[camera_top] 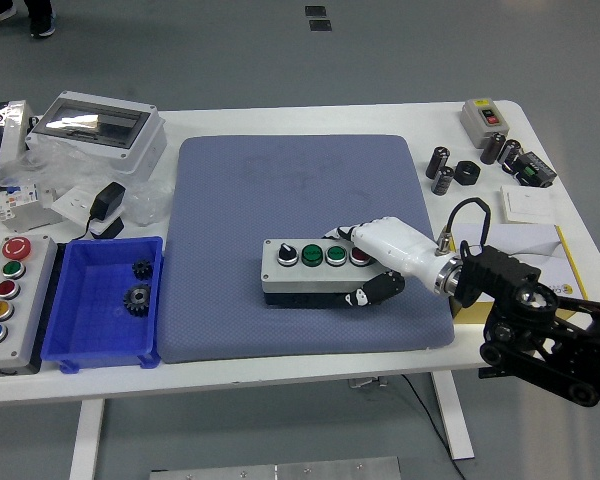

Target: Pick up the button,place it on the desk,press the button,press the button

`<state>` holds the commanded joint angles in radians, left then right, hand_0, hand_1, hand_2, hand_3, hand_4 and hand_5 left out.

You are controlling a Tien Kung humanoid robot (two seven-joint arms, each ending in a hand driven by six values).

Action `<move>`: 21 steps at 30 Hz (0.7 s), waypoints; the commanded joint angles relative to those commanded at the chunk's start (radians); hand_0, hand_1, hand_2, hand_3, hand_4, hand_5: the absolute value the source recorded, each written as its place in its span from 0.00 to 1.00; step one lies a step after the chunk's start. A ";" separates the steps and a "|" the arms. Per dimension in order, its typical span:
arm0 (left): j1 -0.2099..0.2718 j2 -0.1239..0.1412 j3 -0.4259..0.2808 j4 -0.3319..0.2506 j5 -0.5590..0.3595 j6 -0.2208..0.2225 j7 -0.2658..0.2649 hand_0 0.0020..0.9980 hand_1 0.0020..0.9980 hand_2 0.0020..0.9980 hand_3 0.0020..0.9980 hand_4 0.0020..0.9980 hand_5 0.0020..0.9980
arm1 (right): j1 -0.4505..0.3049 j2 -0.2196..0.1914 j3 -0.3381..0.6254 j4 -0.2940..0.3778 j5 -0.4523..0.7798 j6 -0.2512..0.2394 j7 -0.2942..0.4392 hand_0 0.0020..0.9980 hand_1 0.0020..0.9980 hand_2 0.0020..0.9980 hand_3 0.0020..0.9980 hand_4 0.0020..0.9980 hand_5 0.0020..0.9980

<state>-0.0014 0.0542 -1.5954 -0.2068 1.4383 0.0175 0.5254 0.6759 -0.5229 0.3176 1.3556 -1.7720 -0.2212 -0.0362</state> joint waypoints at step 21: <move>0.002 0.003 -0.002 0.001 0.006 0.001 -0.004 0.79 0.75 0.72 0.79 0.72 0.43 | -0.015 0.007 -0.004 -0.003 0.029 -0.004 -0.017 0.93 0.90 0.92 0.93 0.05 0.06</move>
<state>0.0006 0.0567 -1.5974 -0.2057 1.4439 0.0180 0.5216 0.6610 -0.5162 0.3140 1.3528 -1.7430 -0.2255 -0.0533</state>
